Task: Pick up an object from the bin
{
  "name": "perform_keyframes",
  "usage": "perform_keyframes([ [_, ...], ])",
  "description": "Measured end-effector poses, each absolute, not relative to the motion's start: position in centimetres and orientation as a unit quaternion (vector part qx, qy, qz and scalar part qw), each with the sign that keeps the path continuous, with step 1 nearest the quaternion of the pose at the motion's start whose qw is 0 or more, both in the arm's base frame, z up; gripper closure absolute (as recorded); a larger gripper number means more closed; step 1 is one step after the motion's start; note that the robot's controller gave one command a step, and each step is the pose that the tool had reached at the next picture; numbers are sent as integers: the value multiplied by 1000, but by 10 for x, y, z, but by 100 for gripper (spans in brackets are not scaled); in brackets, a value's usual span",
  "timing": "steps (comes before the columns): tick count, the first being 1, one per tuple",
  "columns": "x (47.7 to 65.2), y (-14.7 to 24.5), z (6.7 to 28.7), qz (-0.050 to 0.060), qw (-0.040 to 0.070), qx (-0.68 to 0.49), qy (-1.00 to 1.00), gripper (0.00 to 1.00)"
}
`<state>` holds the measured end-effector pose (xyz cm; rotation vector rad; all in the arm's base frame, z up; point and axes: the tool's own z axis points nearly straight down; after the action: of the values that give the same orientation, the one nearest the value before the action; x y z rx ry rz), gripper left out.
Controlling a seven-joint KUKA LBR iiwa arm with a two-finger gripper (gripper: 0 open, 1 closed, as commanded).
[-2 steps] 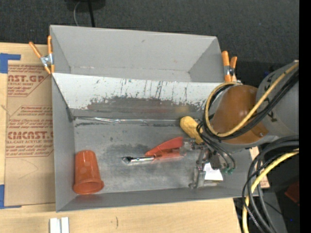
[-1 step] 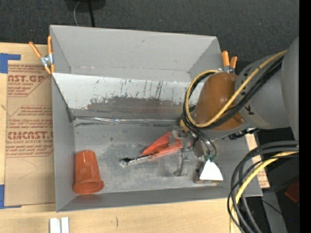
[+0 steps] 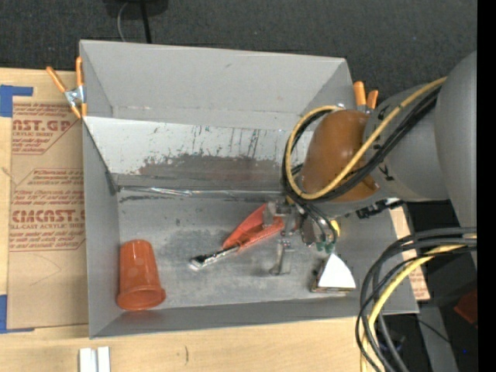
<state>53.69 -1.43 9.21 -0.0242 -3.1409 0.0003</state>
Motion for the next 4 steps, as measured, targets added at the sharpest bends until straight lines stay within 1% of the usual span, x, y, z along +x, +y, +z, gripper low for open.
perform_keyframes([
  [1, 552, -4, 119, 0, 0, 54, -999, 0],
  [2, 590, 36, 70, 0, -1, -29, -1000, 100],
  [3, 590, 36, 70, 0, -1, -29, -1000, 100],
  [4, 572, 34, 171, 0, -1, -28, -1000, 100],
])
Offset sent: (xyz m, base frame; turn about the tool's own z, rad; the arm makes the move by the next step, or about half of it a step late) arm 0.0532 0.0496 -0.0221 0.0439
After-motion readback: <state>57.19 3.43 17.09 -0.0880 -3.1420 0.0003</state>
